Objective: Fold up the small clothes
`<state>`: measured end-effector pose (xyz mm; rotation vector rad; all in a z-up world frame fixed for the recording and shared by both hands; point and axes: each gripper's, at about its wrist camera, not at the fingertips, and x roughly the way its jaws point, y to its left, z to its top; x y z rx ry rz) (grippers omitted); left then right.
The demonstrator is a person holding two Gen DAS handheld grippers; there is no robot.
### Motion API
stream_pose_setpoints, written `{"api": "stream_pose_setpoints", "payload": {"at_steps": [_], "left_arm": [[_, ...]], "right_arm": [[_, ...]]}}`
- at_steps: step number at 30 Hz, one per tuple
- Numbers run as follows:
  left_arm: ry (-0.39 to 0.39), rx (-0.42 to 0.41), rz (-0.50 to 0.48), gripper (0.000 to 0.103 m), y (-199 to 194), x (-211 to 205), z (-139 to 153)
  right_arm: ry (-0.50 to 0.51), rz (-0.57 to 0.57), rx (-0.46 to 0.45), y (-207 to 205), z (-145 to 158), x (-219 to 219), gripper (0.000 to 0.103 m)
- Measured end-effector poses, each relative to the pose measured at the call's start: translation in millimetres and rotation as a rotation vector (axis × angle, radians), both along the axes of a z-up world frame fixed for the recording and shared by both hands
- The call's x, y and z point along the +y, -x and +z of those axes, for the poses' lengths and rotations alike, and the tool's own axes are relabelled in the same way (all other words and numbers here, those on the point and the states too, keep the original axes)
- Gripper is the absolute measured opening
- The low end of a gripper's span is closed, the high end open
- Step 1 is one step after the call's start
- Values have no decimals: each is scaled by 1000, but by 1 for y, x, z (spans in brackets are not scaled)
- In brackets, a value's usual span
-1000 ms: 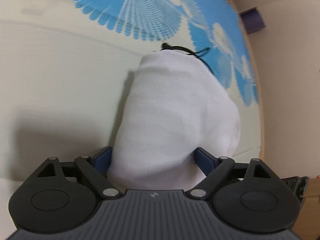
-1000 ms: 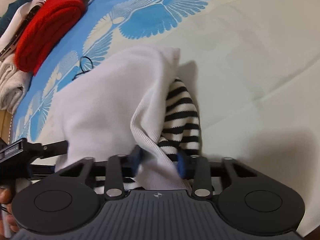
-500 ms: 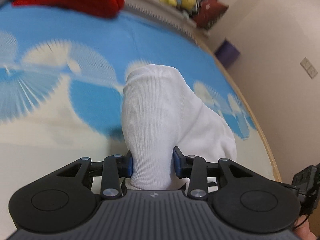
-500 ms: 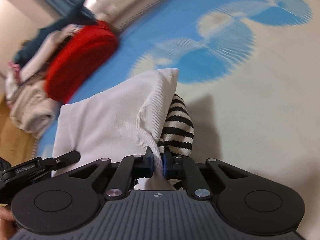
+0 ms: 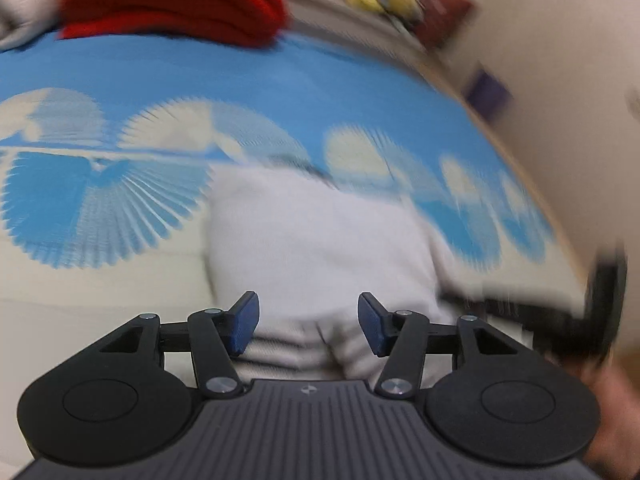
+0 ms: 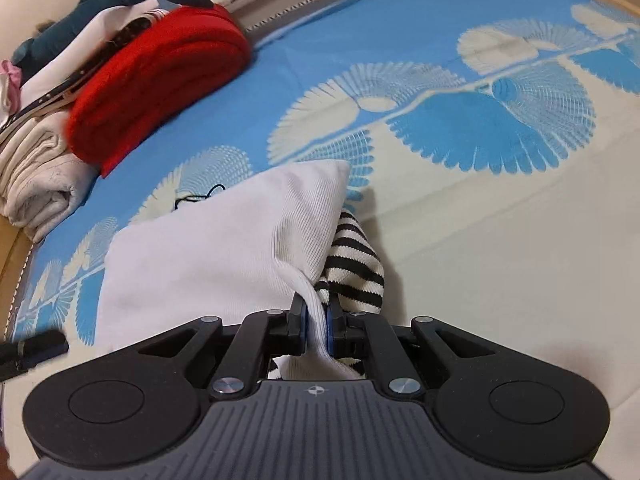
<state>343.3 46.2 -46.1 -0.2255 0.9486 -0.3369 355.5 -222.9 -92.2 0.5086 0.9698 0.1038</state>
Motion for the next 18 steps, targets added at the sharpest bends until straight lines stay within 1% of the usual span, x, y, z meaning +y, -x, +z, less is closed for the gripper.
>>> {"api": "stream_pose_setpoints", "payload": {"at_steps": [1, 2, 3, 4, 5, 6, 7, 8, 9, 10, 11, 12, 13, 14, 15, 16, 17, 18], "left_arm": [[-62, 45, -50, 60, 4, -7, -12], [-164, 78, -94, 61, 8, -19, -29], [-241, 78, -116, 67, 11, -27, -39], [-273, 56, -118, 69, 14, -28, -39], [-249, 57, -103, 68, 14, -25, -33], [-216, 61, -80, 67, 15, -20, -27], [-186, 53, -60, 67, 16, -14, -18], [-158, 32, -53, 67, 21, -8, -9], [-143, 23, -55, 67, 23, -4, -3], [-135, 32, -62, 67, 25, -2, -3], [-138, 61, -72, 67, 24, -2, -4], [-162, 105, -81, 68, 23, -3, -14], [-206, 158, -86, 72, 21, -7, -27], [-249, 201, -86, 75, 21, -9, -41], [-263, 209, -75, 81, 20, -9, -44], [-260, 205, -56, 80, 21, -9, -41], [-255, 198, -28, 80, 23, -7, -32], [-252, 167, 5, 80, 28, -6, -20]], "right_arm": [[5, 3, 1, 1, 0, 2, 9], [7, 6, 3, 3, 0, 1, 9], [0, 10, 8, 6, 1, 1, 14], [-3, 4, 16, 9, 4, -2, 20], [16, -16, 7, 12, 6, -4, 24], [41, -33, -10, 17, 12, -6, 32], [52, -34, -28, 21, 17, -8, 33], [36, -6, -44, 26, 23, -10, 33], [10, 41, -45, 29, 25, -11, 33], [-12, 98, -34, 32, 25, -9, 33], [3, 164, -12, 36, 23, -5, 32], [70, 214, 24, 39, 17, 2, 31], [183, 255, 93, 40, 5, 9, 31], [255, 271, 165, 40, -8, 12, 31], [293, 267, 244, 40, -21, 9, 32], [282, 239, 262, 40, -24, 3, 29], [261, 188, 244, 40, -18, -4, 29], [251, 141, 205, 43, -7, -11, 30]]}}
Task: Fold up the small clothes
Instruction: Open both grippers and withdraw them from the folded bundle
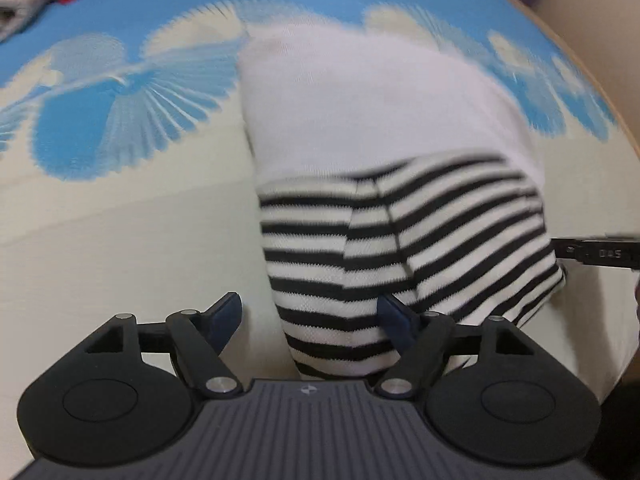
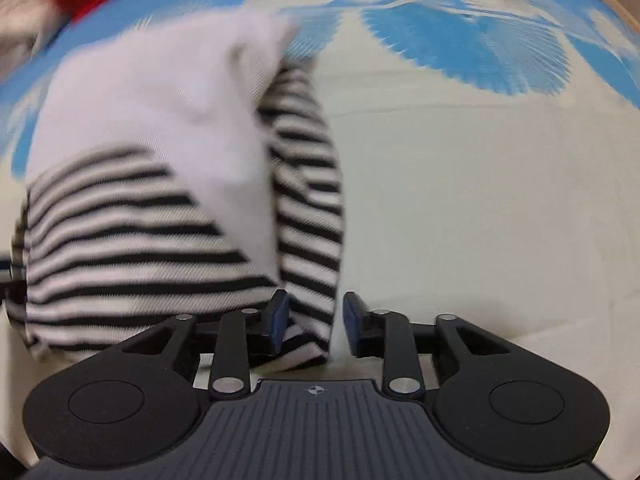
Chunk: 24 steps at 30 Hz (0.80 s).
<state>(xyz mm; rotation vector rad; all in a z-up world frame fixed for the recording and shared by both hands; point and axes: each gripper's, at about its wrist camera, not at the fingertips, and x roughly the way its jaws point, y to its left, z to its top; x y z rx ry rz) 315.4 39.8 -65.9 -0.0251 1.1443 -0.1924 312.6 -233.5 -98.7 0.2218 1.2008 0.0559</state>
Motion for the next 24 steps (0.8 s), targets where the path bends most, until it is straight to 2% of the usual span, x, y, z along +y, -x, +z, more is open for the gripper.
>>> {"api": "stream_pose_setpoints", "payload": {"at_steps": [2, 3, 5, 6, 7, 8, 10, 12, 15, 18, 21, 24], "left_arm": [[-7, -84, 33, 81, 14, 3, 28], [-37, -120, 44, 83, 21, 2, 44], [-115, -213, 50, 86, 41, -5, 76], [-139, -258, 51, 86, 53, -9, 88], [-152, -297, 49, 88, 68, -13, 101], [-151, -323, 50, 90, 83, -16, 111], [-129, -362, 81, 103, 110, -24, 126], [-104, -403, 136, 102, 146, -32, 130], [-53, -410, 189, 102, 187, -49, 115], [10, -358, 243, 102, 207, -61, 100], [-8, -341, 261, 102, 217, -74, 89], [-10, -369, 235, 102, 225, -86, 85]], "right_arm": [[-23, -51, -152, 14, 36, -11, 32], [-28, -52, -210, 22, 51, -13, 35], [-13, -47, -303, 42, 80, -15, 51], [-5, -42, -333, 53, 90, -15, 64], [4, -30, -365, 68, 100, -14, 74], [10, -20, -391, 80, 107, -13, 78], [25, 2, -444, 112, 118, -7, 90], [32, 2, -462, 135, 126, -3, 91], [11, 0, -520, 174, 138, 4, 96], [25, 13, -536, 199, 135, 12, 97], [7, 18, -496, 212, 131, 15, 97], [15, 20, -483, 215, 129, 20, 97]]}}
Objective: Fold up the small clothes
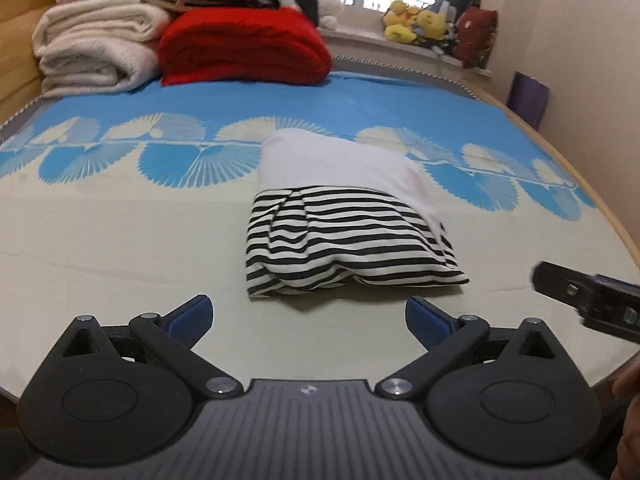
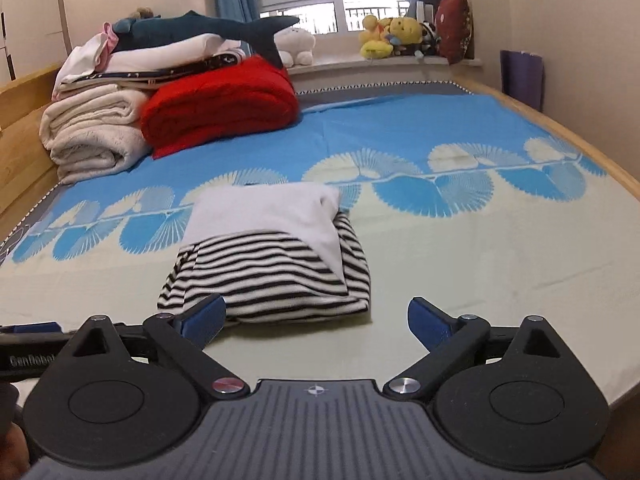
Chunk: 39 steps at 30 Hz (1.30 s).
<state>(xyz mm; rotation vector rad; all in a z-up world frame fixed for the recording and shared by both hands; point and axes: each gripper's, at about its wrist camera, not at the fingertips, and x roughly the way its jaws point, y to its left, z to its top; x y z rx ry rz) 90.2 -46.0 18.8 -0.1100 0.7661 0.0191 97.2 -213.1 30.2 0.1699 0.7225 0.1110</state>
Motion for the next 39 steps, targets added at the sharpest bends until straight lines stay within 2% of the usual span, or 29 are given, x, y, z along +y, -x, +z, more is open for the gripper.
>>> {"api": "stream_pose_setpoints", "payload": {"at_steps": [13, 17, 39], "left_arm": [[-18, -36, 6, 102, 8, 11, -4], [6, -28, 7, 102, 7, 17, -4], [8, -34, -4, 102, 6, 18, -4]], "right_arm": [[90, 76, -13, 2, -5, 32, 97], [80, 69, -9, 0, -5, 34, 97], [95, 75, 1, 1, -8, 37, 94]]}}
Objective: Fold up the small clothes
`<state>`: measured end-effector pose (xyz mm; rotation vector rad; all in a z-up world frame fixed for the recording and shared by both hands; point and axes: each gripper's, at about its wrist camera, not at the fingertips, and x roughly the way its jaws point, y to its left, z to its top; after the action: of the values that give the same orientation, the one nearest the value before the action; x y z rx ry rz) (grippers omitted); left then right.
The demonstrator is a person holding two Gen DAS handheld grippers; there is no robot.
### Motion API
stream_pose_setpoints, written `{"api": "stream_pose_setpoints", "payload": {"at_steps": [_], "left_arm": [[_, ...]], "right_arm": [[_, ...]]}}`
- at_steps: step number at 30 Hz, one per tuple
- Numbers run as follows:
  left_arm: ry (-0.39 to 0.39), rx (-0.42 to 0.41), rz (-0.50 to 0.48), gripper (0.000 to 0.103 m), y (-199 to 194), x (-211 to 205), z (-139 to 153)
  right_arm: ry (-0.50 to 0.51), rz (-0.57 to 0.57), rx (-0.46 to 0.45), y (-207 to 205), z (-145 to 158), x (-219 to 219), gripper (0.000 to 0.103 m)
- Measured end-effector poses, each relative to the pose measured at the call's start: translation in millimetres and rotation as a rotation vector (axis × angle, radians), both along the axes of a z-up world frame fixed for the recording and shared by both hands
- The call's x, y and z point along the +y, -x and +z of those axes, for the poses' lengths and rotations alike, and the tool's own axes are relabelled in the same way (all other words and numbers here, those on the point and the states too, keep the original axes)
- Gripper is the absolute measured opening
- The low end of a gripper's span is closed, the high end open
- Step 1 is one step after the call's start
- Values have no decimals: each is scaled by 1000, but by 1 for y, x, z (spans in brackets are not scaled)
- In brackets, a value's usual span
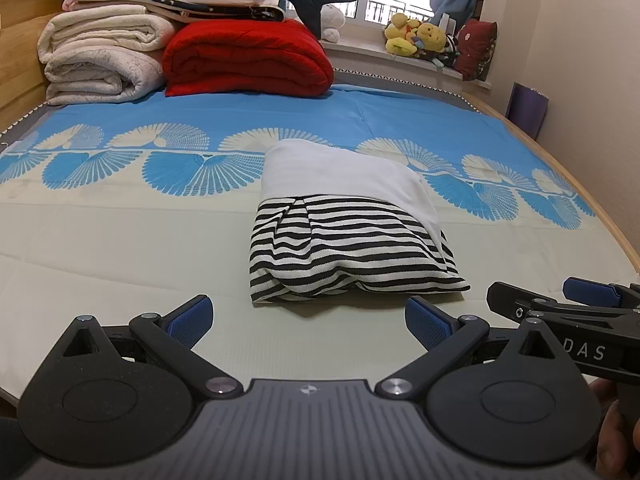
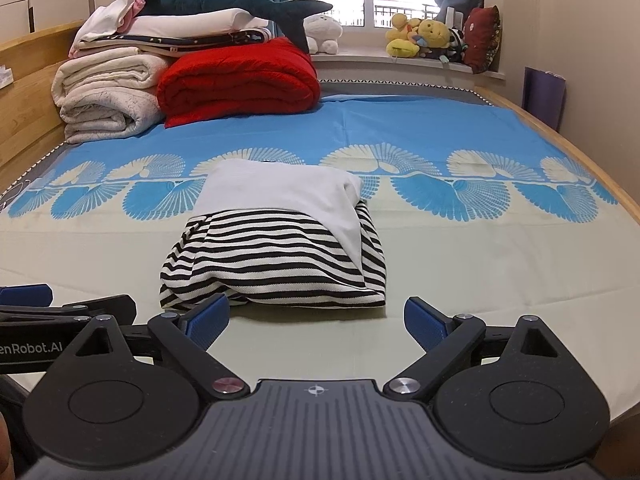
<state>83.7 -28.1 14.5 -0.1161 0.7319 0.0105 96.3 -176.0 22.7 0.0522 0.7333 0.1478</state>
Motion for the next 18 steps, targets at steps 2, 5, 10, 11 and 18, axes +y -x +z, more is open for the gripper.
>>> {"api": "stream_pose_setpoints", "payload": {"at_steps": [2, 5, 10, 11, 18], "left_arm": [[0, 0, 0, 102, 0, 0, 0], [0, 0, 0, 102, 0, 0, 0], [0, 0, -1, 102, 0, 0, 0], [-1, 0, -1, 102, 0, 1, 0], [-1, 0, -2, 102, 0, 1, 0]], "right_arm": [[0, 0, 0, 0, 0, 0, 94], [0, 0, 0, 0, 0, 0, 94], [0, 0, 0, 0, 0, 0, 93], [0, 0, 1, 0, 0, 0, 93], [0, -1, 0, 0, 0, 1, 93]]}}
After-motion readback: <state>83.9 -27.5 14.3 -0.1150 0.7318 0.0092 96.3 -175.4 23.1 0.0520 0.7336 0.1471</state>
